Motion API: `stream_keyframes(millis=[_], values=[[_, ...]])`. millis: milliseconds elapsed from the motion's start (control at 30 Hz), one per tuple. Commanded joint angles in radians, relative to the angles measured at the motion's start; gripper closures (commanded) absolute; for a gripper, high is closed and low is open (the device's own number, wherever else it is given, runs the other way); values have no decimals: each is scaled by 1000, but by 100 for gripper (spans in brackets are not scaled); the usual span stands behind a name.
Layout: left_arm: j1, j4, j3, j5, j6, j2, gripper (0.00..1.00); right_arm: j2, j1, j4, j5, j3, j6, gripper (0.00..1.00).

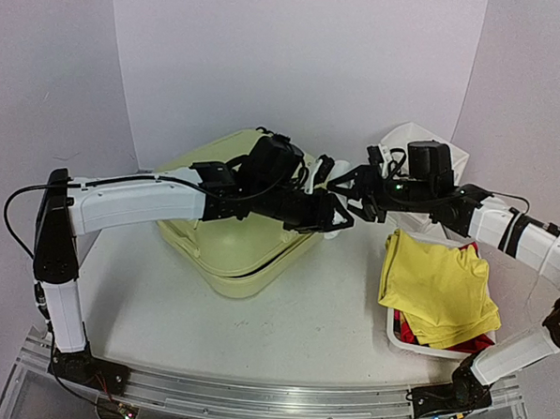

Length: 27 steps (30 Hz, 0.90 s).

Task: Open, take out, and arrange the luggage
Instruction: Pass from the right arm to the left, then pick up the storage box from the corner of the board.

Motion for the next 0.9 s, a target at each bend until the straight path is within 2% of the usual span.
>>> stream_keyframes(millis=[0,67,167,233,300,400,500,633,867], values=[[12,44,4,-17,34,-43,66,-46,2,60,29,16,-36,48],[17,44,-35,-36,42,-68,68,-51,2,-6,81,35,-82,46],[20,41,-89,-61,70,-109,69,-60,1,-107,176,75,-162,25],[20,37,-125,-77,88,-139,69,-73,-1,-196,321,103,-221,15],[20,29,-156,-93,107,-170,69,-85,-10,-309,469,139,-276,11],[20,11,-195,-109,124,-204,70,-70,-49,-449,696,208,-339,9],[20,0,-229,-115,137,-236,69,-27,-122,-527,832,268,-382,9],[19,-9,-268,-105,150,-271,69,47,-251,-595,986,351,-358,15],[18,-58,-309,-126,190,-310,70,249,-462,-597,940,507,-274,23]])
